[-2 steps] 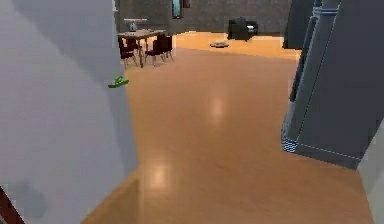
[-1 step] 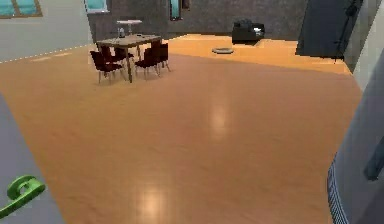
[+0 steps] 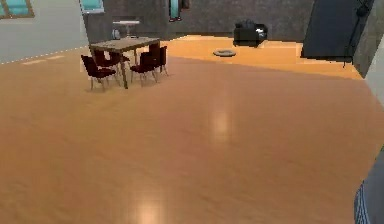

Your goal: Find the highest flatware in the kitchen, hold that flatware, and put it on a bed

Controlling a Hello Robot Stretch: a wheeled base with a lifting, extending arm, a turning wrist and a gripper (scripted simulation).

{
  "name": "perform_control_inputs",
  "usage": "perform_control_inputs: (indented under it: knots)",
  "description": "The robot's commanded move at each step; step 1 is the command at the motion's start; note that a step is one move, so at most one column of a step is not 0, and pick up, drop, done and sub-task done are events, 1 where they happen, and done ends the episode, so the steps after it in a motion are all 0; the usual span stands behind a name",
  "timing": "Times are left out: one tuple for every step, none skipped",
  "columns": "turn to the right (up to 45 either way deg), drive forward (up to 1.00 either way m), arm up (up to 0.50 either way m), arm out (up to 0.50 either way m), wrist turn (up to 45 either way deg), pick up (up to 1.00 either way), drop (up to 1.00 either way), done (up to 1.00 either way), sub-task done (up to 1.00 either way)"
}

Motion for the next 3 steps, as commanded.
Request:
perform_control_inputs:
  knots:
    - [-3.0, 0.0, 0.0, 0.0, 0.0, 0.0, 0.0, 0.0, 0.0]
    - [45.0, 0.0, 0.0, 0.0, 0.0, 0.0, 0.0, 0.0, 0.0]
    - [45.0, 0.0, 0.0, 0.0, 0.0, 0.0, 0.0, 0.0, 0.0]
